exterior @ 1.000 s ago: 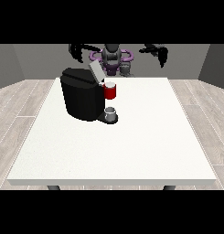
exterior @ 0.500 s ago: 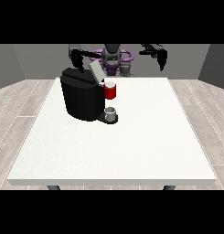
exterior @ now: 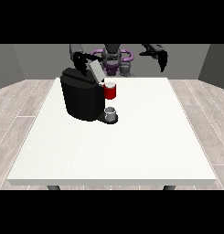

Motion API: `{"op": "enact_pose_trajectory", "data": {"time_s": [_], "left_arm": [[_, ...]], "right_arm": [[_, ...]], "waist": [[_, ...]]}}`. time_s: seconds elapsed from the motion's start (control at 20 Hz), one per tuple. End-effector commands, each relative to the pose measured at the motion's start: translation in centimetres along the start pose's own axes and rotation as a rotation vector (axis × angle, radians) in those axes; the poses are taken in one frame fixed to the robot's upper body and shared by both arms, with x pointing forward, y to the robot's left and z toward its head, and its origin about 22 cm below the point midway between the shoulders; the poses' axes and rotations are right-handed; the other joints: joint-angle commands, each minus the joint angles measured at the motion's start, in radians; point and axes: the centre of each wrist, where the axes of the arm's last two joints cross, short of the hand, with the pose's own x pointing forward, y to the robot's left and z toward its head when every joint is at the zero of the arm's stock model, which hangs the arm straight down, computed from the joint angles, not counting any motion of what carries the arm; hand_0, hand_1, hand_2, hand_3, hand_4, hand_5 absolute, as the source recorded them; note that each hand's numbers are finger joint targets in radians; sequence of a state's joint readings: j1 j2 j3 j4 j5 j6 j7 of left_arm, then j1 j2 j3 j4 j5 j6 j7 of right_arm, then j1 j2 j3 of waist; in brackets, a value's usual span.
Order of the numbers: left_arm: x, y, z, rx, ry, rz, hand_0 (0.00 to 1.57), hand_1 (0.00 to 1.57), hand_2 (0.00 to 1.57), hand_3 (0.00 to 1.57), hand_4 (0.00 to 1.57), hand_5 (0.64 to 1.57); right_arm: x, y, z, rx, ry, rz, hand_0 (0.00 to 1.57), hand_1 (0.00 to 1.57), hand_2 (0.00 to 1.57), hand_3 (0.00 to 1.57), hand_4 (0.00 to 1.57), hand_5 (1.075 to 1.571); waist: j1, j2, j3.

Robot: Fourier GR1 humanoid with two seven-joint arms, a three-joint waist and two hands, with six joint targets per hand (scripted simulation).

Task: Insert the coffee pod into the coffee machine and close the lid

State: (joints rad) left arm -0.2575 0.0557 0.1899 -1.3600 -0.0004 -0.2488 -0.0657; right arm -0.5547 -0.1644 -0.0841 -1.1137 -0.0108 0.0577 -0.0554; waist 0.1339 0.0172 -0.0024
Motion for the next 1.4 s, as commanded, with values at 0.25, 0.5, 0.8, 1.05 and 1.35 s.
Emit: {"op": "enact_pose_trajectory", "data": {"time_s": [0.25, 0.5, 0.8, 1.05, 1.35], "left_arm": [[2.1, 1.8, -0.2, 0.032, -0.017, -0.008, 0.0, 0.0, 0.0, 0.0, 0.0, 1.571], [0.3, 1.0, 0.3, 0.04, -0.024, -0.028, 0.0, 0.0, 0.0, 0.0, 0.0, 1.571], [-0.7, 0.9, 1.3, 0.034, -0.012, -0.041, 0.0, 0.0, 0.0, 0.0, 0.0, 1.571], [1.4, 0.4, -0.8, 0.051, -0.035, -0.024, 0.0, 0.0, 0.0, 0.0, 0.13, 1.571], [1.0, 2.2, -0.1, 0.04, -0.025, -0.025, 0.0, 0.0, 0.0, 0.0, 0.16, 1.571]], "right_arm": [[-0.5, 2.5, -1.0, 0.025, -0.007, 0.006, 0.0, 0.0, 0.0, 0.0, 0.0, 1.571], [1.6, 3.9, -2.3, 0.079, -0.033, 0.04, 0.0, 0.0, 0.0, 0.0, 0.0, 1.571], [2.0, 3.8, -2.9, 0.079, -0.041, 0.057, 0.0, 0.0, 0.0, 0.0, 0.18, 1.571], [5.0, 4.5, -4.9, 0.125, -0.085, 0.097, 0.0, 0.0, 0.0, 0.0, 0.0, 1.571], [6.2, 4.5, -5.6, 0.123, -0.135, 0.175, 0.0, 0.0, 0.0, 0.0, 0.12, 1.571]], "waist": [[-0.009, 0.032, 0.0024], [-0.014, 0.046, 0.0022], [-0.007, 0.042, 0.0023], [0.009, 0.062, 0.0023], [0.018, 0.068, 0.0023]]}}
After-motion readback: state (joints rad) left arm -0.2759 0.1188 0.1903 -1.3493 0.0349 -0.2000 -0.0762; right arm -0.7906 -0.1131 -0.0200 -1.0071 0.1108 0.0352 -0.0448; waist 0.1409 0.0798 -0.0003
